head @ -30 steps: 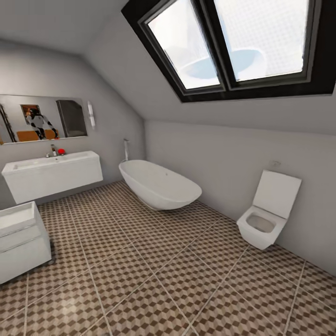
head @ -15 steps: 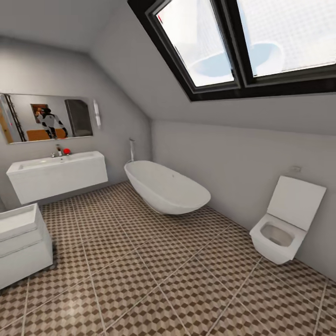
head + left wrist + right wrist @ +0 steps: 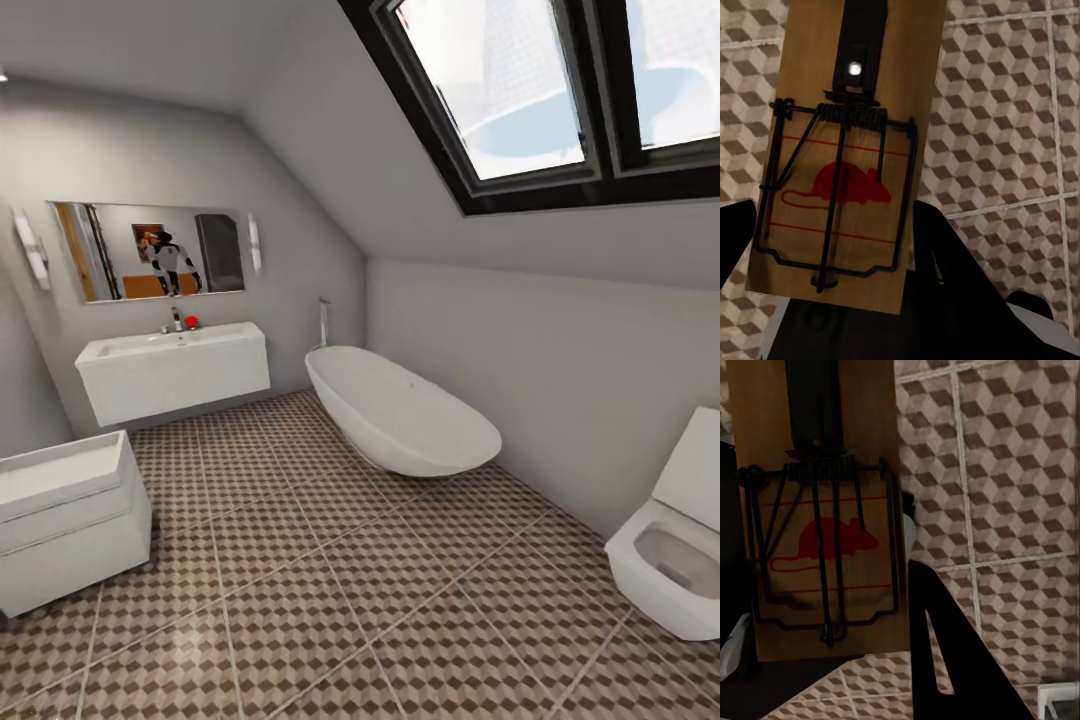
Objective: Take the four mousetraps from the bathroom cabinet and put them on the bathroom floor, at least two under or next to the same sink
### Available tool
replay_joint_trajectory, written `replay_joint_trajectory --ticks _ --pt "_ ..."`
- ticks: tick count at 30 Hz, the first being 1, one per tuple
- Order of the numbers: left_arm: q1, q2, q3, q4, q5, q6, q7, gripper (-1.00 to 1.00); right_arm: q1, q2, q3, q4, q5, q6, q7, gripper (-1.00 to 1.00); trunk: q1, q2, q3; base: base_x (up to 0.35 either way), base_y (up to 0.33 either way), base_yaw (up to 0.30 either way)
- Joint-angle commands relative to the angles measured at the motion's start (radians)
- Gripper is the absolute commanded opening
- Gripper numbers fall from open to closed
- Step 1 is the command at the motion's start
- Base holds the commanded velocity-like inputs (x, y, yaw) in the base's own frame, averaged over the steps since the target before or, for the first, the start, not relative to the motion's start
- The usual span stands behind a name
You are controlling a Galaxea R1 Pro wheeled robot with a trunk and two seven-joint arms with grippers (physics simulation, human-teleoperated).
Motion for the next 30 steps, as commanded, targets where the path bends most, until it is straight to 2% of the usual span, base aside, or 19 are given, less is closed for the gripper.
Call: replay_joint_trajectory --ticks 1,18,30 --pt "-0.001 0.000 0.006 0.002 0.002 0.001 -0.001 -1.00 0.000 0.000 0.008 -0.002 0.000 0.004 0.007 -1.00 0.001 -0.001 0.000 0.334 0.000 0.291" --pt "-0.001 0.000 0.006 0.002 0.001 0.001 -0.001 -1.00 0.000 0.000 0.008 -0.002 0.000 0.004 0.007 -1.00 0.001 -0.001 0.000 0.334 0.000 0.284" --pt "-0.001 0.000 0.006 0.002 0.001 0.001 -0.001 -1.00 0.000 0.000 0.008 -0.002 -0.002 0.002 0.007 -1.00 0.001 -0.001 0.000 0.334 0.000 0.041"
